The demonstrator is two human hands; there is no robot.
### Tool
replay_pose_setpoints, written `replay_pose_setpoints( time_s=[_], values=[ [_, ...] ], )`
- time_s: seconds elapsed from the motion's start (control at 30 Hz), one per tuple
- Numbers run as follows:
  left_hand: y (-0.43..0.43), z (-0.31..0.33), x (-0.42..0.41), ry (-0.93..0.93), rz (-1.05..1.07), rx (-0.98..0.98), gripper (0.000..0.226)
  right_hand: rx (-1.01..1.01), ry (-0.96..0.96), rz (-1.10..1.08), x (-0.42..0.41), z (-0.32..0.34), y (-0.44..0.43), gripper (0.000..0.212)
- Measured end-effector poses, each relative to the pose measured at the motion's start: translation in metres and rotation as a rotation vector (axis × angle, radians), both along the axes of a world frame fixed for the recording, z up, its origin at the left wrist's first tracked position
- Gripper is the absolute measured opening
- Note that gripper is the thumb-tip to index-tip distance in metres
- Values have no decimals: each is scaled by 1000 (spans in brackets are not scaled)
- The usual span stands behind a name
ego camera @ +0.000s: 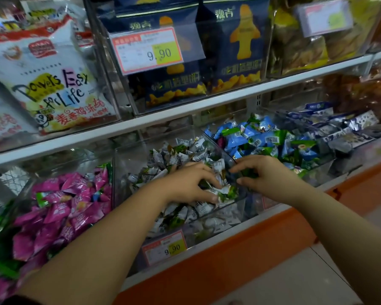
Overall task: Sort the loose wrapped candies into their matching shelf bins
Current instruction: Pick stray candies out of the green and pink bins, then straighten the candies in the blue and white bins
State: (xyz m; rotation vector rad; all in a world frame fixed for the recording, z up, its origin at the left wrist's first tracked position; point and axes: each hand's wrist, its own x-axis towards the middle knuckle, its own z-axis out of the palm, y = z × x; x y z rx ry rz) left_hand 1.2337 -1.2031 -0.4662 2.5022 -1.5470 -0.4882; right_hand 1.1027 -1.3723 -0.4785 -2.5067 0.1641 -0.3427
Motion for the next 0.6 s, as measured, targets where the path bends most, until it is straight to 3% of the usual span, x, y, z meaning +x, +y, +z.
replay_pose_setpoints(
  time_s=[0.13, 0.37, 0.47, 0.6],
  values=[
    [14, -9, 3, -103, 68, -134, 19, 19, -33, -35, 1, -1, 4, 21],
    [52, -3, 14, -294, 310, -261, 14, 27, -32, -89, 6, -2, 8, 20],
    [74, 6, 27, -432, 441, -231, 18, 5, -35, -118, 10, -1, 9, 19],
    [91, 12, 37, -276, 480, -95, 35, 11, -23, -124, 12, -1, 7, 21]
  ],
)
